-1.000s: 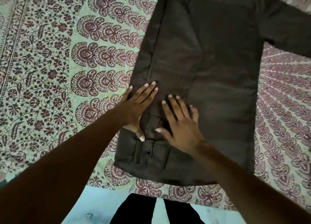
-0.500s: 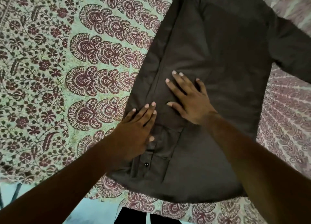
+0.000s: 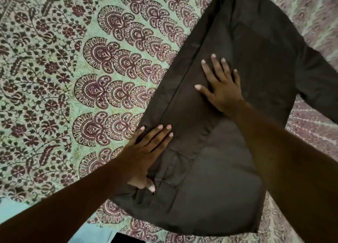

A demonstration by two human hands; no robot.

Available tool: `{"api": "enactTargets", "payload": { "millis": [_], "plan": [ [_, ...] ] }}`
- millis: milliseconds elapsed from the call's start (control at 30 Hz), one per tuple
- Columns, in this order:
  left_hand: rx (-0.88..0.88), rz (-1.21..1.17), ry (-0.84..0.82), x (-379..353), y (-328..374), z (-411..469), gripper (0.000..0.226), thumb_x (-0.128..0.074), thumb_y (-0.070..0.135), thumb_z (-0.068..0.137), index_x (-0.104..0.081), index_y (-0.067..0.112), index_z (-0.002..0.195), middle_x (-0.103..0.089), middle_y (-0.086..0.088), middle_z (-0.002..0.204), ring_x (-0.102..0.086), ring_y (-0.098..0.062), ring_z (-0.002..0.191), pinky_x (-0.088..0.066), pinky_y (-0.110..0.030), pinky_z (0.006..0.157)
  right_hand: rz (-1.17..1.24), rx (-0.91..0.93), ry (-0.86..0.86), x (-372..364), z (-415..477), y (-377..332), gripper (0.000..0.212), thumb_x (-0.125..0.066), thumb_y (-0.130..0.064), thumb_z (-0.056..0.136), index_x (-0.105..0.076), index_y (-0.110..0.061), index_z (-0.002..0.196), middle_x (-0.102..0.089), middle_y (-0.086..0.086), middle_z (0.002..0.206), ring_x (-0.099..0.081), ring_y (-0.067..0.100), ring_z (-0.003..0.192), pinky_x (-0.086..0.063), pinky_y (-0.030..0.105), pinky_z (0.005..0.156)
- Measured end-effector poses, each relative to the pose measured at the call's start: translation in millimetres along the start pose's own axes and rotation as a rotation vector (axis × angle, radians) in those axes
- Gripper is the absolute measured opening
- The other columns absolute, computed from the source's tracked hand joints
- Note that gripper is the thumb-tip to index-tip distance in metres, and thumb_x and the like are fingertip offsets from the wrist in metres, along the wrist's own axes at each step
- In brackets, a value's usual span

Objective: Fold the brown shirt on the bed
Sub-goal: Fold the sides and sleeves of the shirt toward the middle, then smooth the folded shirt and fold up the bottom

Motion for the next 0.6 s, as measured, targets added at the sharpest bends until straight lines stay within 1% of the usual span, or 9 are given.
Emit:
{"api": "enactTargets", "payload": {
  "millis": [67, 100, 167, 267, 333, 433, 500, 567, 600],
  "plan": [
    [-0.005, -0.007, -0.019, -1.4, -0.3, -0.5, 0.165, -0.073, 0.09, 0.048, 0.032, 0.023, 0.158, 0.042, 0.003, 0.164, 0.038, -0.017, 0.152, 0.024, -0.047, 0.121, 0.047, -0.095, 0.017, 5.0, 1.2, -2.2, 0.082, -0.027, -0.078, 0.098, -0.006, -0.036, 0.165, 0.004, 0.002, 0.174, 0.001, 0.03, 0.161, -0.01, 0.061, 0.126],
    [-0.008, -0.004, -0.025, -0.7, -0.2, 0.2, 0.166, -0.072, 0.091, 0.047, 0.031, 0.023, 0.158, 0.04, 0.003, 0.165, 0.037, -0.017, 0.152, 0.023, -0.048, 0.121, 0.03, -0.077, 0.04, 7.1, -4.9, -12.4, 0.085, -0.029, -0.077, 0.098, -0.007, -0.031, 0.166, 0.002, 0.006, 0.174, 0.001, 0.032, 0.16, -0.011, 0.06, 0.126],
    [-0.012, 0.013, -0.038, 0.7, -1.4, -0.3, 0.167, -0.068, 0.094, 0.043, 0.027, 0.021, 0.16, 0.036, 0.002, 0.167, 0.033, -0.019, 0.155, 0.017, -0.051, 0.123, 0.005, 0.059, 0.057, 5.2, -29.9, -45.2, 0.086, -0.033, -0.074, 0.099, -0.011, -0.023, 0.166, 0.0, 0.008, 0.174, 0.0, 0.031, 0.161, -0.014, 0.057, 0.127],
    [-0.033, -0.007, -0.071, 3.6, -1.3, -0.9, 0.167, -0.057, 0.103, 0.042, 0.027, 0.021, 0.16, 0.036, 0.001, 0.167, 0.033, -0.02, 0.155, 0.013, -0.055, 0.124, -0.004, 0.227, 0.028, -10.4, -81.2, -76.2, 0.083, -0.038, -0.069, 0.1, -0.019, -0.02, 0.165, -0.002, 0.007, 0.174, -0.001, 0.028, 0.161, -0.017, 0.055, 0.126],
    [-0.035, 0.014, -0.077, 6.2, 0.0, -2.2, 0.167, -0.056, 0.104, 0.041, 0.026, 0.02, 0.16, 0.034, 0.0, 0.168, 0.031, -0.021, 0.156, 0.011, -0.056, 0.125, 0.016, 0.175, 0.019, -21.4, -112.0, -71.3, 0.084, -0.039, -0.07, 0.099, -0.024, -0.02, 0.164, -0.004, 0.008, 0.174, -0.003, 0.03, 0.161, -0.017, 0.054, 0.126],
    [-0.008, 0.067, -0.071, 8.5, 3.6, -2.9, 0.17, -0.059, 0.103, 0.039, 0.022, 0.018, 0.162, 0.03, -0.002, 0.17, 0.026, -0.023, 0.157, 0.005, -0.059, 0.127, 0.007, 0.175, -0.045, -38.3, -152.3, -59.6, 0.087, -0.032, -0.075, 0.097, -0.018, -0.022, 0.165, -0.002, 0.01, 0.174, -0.004, 0.032, 0.161, -0.019, 0.056, 0.126],
    [0.018, 0.11, -0.084, 10.4, 7.8, -3.6, 0.169, -0.06, 0.102, 0.04, 0.023, 0.018, 0.161, 0.031, -0.002, 0.17, 0.026, -0.023, 0.157, 0.006, -0.058, 0.127, 0.041, 0.172, -0.046, -39.2, -169.3, -49.7, 0.085, -0.028, -0.074, 0.099, -0.017, -0.022, 0.165, -0.003, 0.009, 0.174, -0.006, 0.031, 0.161, -0.02, 0.055, 0.126],
    [0.06, 0.135, -0.063, 16.0, 13.0, -6.9, 0.161, -0.06, 0.099, 0.047, 0.017, 0.018, 0.163, 0.027, -0.003, 0.171, 0.021, -0.024, 0.159, 0.007, -0.055, 0.127, 0.151, 0.104, -0.022, -34.7, -178.6, -37.9, 0.082, -0.028, -0.071, 0.1, -0.02, -0.021, 0.165, -0.007, 0.01, 0.174, -0.009, 0.031, 0.16, -0.016, 0.051, 0.128],
    [0.087, 0.128, -0.026, 20.3, 17.7, -7.3, 0.15, -0.058, 0.095, 0.055, 0.009, 0.018, 0.165, 0.02, -0.003, 0.173, 0.012, -0.024, 0.161, 0.001, -0.053, 0.127, 0.213, 0.062, 0.0, -30.6, -183.3, -30.4, 0.08, -0.029, -0.068, 0.101, -0.023, -0.019, 0.164, -0.011, 0.011, 0.173, -0.012, 0.03, 0.16, -0.016, 0.049, 0.127]
  ]
}}
Point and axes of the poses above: each hand's wrist, its own z-axis towards the middle knuckle, its own x-axis out of the back of the hand, y = z × x, the point moved 8 cm from there along z, towards the middle knuckle
